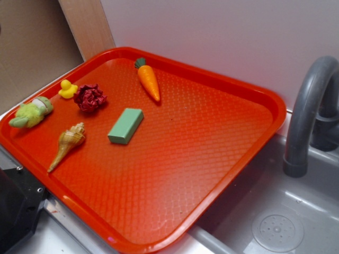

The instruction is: Grab the green animal.

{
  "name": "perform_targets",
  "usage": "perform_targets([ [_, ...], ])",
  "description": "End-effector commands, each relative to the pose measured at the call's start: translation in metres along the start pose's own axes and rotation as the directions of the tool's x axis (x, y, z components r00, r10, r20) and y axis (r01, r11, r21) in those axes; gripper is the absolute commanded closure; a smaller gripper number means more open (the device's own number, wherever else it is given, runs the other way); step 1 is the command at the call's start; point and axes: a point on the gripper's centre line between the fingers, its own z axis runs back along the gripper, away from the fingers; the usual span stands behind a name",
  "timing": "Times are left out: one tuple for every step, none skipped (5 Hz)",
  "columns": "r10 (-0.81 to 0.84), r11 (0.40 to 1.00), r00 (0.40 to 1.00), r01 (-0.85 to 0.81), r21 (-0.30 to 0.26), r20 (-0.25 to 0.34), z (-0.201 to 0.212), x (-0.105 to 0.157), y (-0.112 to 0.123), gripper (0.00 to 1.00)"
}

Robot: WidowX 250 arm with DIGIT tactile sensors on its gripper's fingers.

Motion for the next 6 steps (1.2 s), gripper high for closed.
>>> perform_targets([
  [0.000,1.000,1.000,0.000,0.000,0.000,0.000,0.000,0.000,0.00],
  [0.149,0.989,0.989,-0.149,-0.009,0.020,0.002,0.019,0.016,0.00],
  [0.300,0.954,0.952,-0.299,-0.016,0.063,0.006,0.035,0.036,0.00],
  [0.443,0.896,0.890,-0.445,-0.009,0.113,0.004,0.052,0.066,0.00],
  [0.501,0.860,0.851,-0.510,0.026,0.156,-0.012,0.056,0.096,0.00],
  [0.527,0.840,0.839,-0.538,0.063,0.138,-0.051,0.056,0.121,0.00],
])
